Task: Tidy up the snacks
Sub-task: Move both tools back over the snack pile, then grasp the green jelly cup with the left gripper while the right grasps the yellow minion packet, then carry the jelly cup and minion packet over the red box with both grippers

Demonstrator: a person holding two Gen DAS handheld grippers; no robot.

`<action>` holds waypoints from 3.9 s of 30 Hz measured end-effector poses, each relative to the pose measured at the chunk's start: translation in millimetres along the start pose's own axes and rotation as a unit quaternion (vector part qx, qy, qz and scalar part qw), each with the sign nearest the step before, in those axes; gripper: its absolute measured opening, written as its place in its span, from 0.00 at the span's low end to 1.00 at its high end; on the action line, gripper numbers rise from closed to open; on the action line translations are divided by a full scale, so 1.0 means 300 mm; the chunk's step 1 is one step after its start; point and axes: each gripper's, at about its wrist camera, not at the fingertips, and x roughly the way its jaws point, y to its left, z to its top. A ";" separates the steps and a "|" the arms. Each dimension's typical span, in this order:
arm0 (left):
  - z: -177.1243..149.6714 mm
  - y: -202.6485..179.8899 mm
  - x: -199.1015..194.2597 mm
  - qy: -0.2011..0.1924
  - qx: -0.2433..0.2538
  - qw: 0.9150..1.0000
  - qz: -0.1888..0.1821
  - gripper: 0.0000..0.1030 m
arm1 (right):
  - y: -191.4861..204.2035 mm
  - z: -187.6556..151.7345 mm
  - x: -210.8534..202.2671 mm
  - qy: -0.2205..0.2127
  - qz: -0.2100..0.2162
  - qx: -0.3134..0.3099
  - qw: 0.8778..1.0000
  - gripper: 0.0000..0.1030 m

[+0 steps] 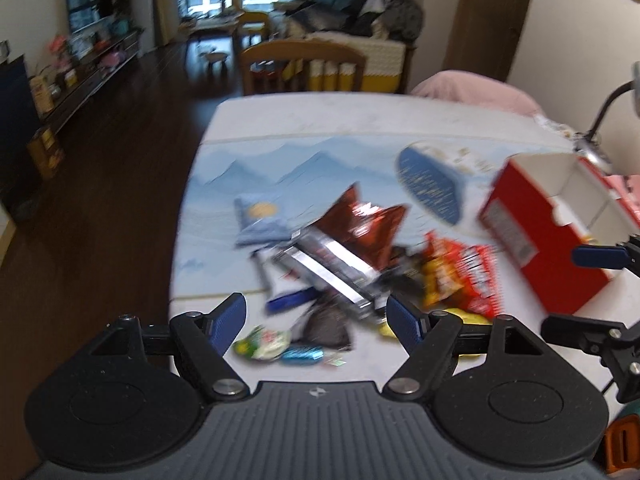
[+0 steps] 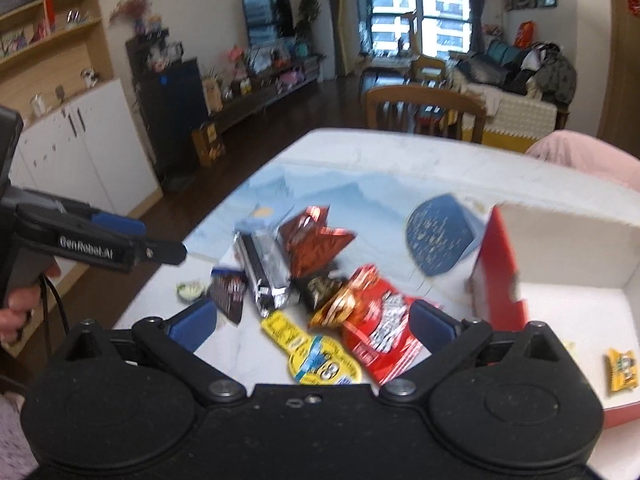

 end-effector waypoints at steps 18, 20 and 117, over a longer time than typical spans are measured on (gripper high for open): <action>-0.103 0.179 0.181 0.074 -0.037 0.996 0.029 0.75 | -0.002 -0.087 0.282 0.129 0.017 -0.023 0.991 0.87; -0.107 0.191 0.197 0.081 -0.039 0.996 0.020 0.75 | -0.001 -0.090 0.288 0.127 0.018 -0.027 0.991 0.88; 0.307 -0.627 0.046 -0.005 0.030 0.996 -0.087 0.31 | -0.544 0.091 -0.317 -0.040 -0.130 0.020 0.990 0.50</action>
